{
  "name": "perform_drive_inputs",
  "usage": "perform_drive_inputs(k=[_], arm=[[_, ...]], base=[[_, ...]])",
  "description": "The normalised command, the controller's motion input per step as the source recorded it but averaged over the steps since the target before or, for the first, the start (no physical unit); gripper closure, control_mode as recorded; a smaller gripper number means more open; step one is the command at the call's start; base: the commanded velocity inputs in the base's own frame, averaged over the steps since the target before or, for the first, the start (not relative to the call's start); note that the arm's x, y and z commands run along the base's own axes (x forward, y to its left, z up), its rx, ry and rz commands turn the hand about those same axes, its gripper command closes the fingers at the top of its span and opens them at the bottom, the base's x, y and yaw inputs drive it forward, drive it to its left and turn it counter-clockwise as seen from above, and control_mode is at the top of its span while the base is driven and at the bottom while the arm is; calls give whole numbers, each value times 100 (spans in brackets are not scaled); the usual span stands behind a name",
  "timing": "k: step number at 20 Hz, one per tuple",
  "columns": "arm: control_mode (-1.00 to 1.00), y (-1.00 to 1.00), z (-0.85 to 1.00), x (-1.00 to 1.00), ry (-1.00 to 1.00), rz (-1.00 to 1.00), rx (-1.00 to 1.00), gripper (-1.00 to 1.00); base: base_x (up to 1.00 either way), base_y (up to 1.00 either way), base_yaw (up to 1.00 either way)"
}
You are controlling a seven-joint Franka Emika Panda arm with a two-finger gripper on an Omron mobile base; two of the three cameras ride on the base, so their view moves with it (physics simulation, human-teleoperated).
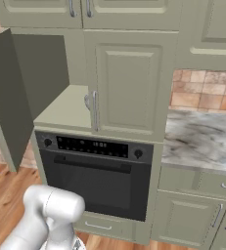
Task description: Pick the mug and place it in the sink. Pick the bowl and place it in the open cabinet and then close the cabinet.
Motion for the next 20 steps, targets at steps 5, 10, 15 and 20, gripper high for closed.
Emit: perform_drive_inputs(k=[5, 10, 15, 20], arm=[[-100, -36, -4, -7, 1, -48, 7, -100], [-100, -37, -7, 8, 6, -47, 6, -100], [-100, -17, -2, 70, 19, -48, 5, -100], [-100, -4, 0, 92, 19, -42, 7, -100]], base=[[0, 0, 0], [0, 0, 0], [0, 0, 0], [0, 0, 0]])
